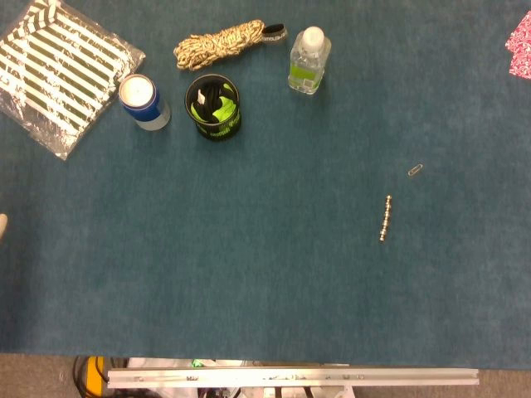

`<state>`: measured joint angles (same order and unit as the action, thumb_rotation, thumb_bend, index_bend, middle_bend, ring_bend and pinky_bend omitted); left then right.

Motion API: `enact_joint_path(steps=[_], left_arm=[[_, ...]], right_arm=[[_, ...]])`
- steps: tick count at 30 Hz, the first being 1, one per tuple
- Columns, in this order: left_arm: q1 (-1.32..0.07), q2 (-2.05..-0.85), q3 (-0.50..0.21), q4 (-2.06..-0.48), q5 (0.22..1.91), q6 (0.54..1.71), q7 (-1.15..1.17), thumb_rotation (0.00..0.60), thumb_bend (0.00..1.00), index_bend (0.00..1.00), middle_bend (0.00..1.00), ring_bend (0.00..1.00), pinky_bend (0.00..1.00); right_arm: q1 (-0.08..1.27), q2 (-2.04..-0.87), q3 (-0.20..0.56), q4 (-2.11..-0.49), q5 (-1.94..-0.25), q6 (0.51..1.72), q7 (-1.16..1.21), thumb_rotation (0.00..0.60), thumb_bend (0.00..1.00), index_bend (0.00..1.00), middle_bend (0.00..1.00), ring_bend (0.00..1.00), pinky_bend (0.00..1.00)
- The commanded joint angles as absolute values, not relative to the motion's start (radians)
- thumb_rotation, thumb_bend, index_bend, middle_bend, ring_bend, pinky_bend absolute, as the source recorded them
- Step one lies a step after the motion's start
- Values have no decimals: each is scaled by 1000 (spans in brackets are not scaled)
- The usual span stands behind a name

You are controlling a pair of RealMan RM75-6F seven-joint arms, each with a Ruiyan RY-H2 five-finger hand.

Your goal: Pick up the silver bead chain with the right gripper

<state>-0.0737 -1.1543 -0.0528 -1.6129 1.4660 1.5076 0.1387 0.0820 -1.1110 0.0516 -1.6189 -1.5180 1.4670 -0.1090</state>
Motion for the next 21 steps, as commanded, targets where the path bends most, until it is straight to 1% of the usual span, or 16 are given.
enact_joint_path(steps=[1,8,11,12,14,17,18,20,21], left_arm=[[-75,-1151,-52,-1615,1461,1500,141,600,216,0,0,0,0],[-69,-1150,-51,-1617,1468,1516,135,600,217,0,0,0,0],[-68,-1150,-48,-1621,1465,1510,138,600,216,0,0,0,0],[-68,-1149,-47,-1622,1464,1508,139,600,216,0,0,0,0],[-67,-1148,-47,-1625,1464,1508,140,600,216,0,0,0,0],[-65,-1147,-48,-1626,1462,1512,139,600,217,0,0,0,0],[-64,-1147,-48,-1626,1461,1513,139,600,217,0,0,0,0],[-62,-1146,-49,-1626,1456,1512,137,600,217,0,0,0,0],[-60,-1146,-48,-1625,1453,1512,135,600,217,0,0,0,0]], right_arm=[[87,-1108,54,-1621,-1520,1463,-111,600,156,262,362,303,444],[128,-1082,55,-1657,-1581,1440,-108,600,156,263,381,322,445],[160,-1062,49,-1680,-1622,1408,-96,600,157,310,438,397,466],[171,-1056,47,-1686,-1635,1396,-99,600,158,331,476,448,499],[199,-1043,41,-1702,-1664,1361,-118,600,159,350,552,548,614],[246,-1027,30,-1726,-1702,1292,-157,600,159,370,685,691,821],[262,-1023,27,-1732,-1715,1268,-170,600,159,392,744,749,890],[299,-1023,20,-1736,-1743,1217,-203,600,160,429,823,825,969],[313,-1027,19,-1737,-1750,1195,-217,600,159,441,854,859,993]])
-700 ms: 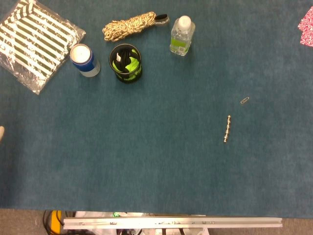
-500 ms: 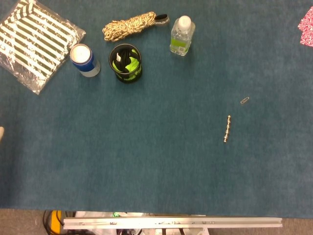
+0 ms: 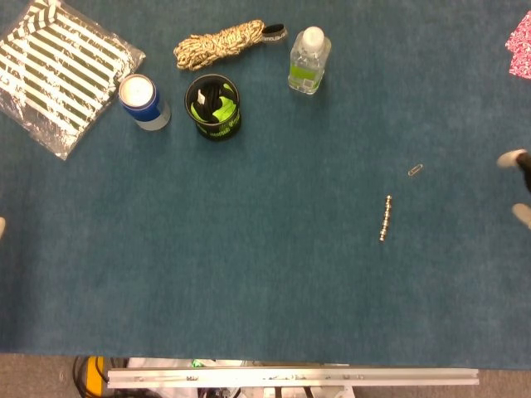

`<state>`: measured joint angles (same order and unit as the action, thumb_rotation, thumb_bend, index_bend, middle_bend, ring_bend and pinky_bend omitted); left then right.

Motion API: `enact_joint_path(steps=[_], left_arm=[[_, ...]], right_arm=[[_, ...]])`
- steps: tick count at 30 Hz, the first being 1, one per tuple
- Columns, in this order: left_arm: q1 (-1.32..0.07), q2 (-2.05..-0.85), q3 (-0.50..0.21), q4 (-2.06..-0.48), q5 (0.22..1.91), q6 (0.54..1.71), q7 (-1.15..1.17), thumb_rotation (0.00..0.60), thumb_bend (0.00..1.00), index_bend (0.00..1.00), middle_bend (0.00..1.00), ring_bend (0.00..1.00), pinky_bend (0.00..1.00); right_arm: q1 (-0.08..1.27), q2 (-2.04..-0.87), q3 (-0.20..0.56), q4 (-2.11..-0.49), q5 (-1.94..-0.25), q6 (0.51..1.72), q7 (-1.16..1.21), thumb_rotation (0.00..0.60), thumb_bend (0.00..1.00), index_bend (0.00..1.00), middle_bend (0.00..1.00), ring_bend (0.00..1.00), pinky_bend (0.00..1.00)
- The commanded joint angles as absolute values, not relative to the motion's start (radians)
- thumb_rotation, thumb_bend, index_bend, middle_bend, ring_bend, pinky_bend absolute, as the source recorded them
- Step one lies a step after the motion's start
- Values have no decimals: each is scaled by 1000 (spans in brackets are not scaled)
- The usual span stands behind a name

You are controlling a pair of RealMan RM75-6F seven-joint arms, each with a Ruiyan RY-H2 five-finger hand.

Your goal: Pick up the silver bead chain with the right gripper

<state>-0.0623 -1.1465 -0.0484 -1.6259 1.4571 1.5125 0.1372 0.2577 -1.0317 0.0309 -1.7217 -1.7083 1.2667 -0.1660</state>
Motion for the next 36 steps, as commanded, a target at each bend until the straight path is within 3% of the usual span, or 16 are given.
enact_joint_path(steps=[1,8,14,19,36], left_arm=[[-60,-1146,-48,-1624,1450,1510,134,600,216,0,0,0,0],[-56,-1150,-47,-1612,1436,1499,118,600,217,0,0,0,0],[-53,-1149,-45,-1597,1435,1496,96,600,216,0,0,0,0],[-46,-1152,-43,-1581,1432,1499,75,600,216,0,0,0,0],[-42,-1158,-49,-1562,1420,1491,51,600,217,0,0,0,0]], right_arm=[[328,-1031,17,-1738,-1755,1173,-230,600,159,443,867,873,999],[435,-1119,9,-1714,-1755,993,-324,600,160,480,944,964,1000],[504,-1217,3,-1670,-1733,884,-362,600,161,494,957,979,1000],[539,-1275,5,-1635,-1715,845,-392,600,205,515,960,980,1000],[598,-1382,-19,-1558,-1639,780,-452,600,205,526,962,981,1000]])
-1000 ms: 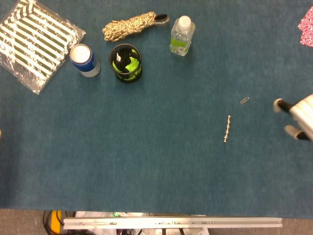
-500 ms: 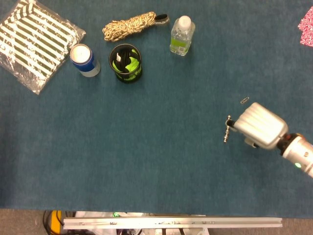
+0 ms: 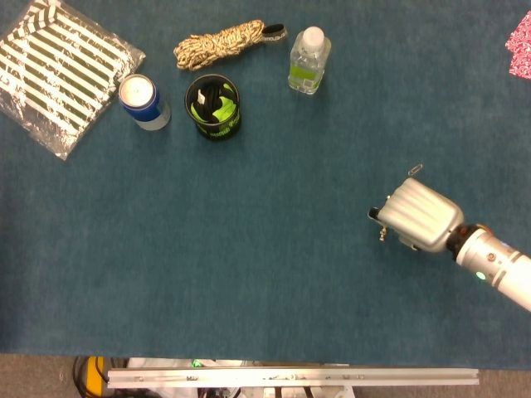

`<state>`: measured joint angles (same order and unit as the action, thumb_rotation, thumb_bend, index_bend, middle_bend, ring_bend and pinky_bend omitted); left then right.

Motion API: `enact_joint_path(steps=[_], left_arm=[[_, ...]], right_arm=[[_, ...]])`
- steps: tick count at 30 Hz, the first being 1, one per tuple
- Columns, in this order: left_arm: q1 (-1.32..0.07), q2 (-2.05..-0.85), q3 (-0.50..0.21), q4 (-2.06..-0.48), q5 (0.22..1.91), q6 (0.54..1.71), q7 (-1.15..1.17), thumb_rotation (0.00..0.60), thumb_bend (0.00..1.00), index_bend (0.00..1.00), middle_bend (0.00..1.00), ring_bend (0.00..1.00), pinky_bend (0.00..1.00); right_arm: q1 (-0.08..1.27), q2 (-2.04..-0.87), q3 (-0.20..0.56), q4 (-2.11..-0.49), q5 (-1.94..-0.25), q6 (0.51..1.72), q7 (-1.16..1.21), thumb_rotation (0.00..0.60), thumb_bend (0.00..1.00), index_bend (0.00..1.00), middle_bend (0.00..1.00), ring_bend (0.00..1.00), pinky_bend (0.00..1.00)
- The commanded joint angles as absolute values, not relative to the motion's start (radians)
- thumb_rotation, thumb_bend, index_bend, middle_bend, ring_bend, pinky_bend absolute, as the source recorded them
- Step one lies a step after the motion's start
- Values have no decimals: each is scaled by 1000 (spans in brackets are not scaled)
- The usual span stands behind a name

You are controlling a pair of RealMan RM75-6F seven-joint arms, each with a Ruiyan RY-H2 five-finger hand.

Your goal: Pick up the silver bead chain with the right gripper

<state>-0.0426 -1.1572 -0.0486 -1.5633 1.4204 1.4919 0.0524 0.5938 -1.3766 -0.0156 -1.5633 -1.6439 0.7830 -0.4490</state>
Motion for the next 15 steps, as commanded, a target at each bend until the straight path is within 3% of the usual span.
enact_joint_path(steps=[1,15], left_arm=[[-42,-1158,-49,-1562,1420,1491,51,600,217,0,0,0,0],[-40,-1157,-52,-1558,1413,1488,45,600,216,0,0,0,0]], right_arm=[[599,-1386,-21,-1556,-1636,779,-453,600,205,526,962,981,1000],[633,-1429,-35,-1515,-1598,758,-467,600,221,528,962,982,1000]])
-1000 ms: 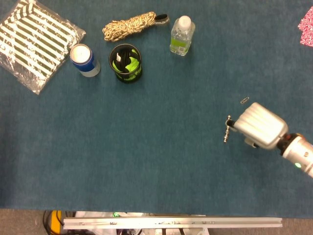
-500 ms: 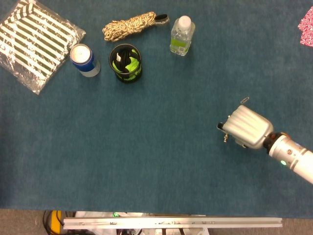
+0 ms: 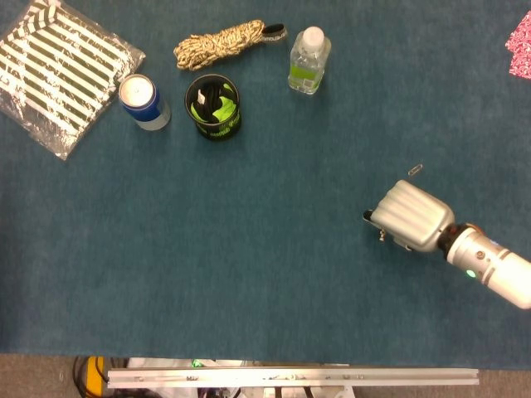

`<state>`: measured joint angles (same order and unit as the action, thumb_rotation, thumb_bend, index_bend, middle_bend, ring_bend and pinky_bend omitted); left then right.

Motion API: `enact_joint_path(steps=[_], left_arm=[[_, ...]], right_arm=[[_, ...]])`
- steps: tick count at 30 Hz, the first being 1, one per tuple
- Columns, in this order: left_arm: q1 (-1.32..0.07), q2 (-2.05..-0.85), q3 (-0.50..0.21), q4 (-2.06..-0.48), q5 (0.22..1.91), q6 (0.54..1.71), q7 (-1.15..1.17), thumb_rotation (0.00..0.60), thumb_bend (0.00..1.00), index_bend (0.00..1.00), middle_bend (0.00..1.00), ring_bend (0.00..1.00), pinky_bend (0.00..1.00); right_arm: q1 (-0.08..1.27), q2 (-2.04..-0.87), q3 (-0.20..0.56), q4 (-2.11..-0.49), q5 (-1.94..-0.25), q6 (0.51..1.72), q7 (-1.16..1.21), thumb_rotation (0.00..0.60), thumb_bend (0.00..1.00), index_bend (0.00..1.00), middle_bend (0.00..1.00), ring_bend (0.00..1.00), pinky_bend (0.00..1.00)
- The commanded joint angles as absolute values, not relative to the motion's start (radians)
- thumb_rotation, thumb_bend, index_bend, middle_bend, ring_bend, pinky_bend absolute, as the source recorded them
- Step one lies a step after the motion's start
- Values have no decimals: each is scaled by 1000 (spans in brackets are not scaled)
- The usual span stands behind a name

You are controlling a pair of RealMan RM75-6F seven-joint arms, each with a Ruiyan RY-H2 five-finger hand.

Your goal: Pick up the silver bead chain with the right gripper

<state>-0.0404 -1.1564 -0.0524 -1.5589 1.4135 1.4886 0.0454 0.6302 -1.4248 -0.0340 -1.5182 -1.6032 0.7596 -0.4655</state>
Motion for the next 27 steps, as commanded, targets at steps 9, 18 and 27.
enact_joint_path(steps=[9,18,27], left_arm=[[-40,-1159,-55,-1549,1409,1485,35,600,217,0,0,0,0],[-39,-1163,-55,-1538,1408,1483,26,600,217,0,0,0,0],[-37,-1167,-57,-1529,1405,1483,18,600,216,0,0,0,0]], right_arm=[[647,-1448,-46,-1508,-1582,757,-477,600,222,537,962,984,1000],[653,-1461,-55,-1502,-1557,757,-494,600,226,545,963,984,1000],[660,-1471,-62,-1491,-1542,759,-501,600,275,573,964,986,1000]])
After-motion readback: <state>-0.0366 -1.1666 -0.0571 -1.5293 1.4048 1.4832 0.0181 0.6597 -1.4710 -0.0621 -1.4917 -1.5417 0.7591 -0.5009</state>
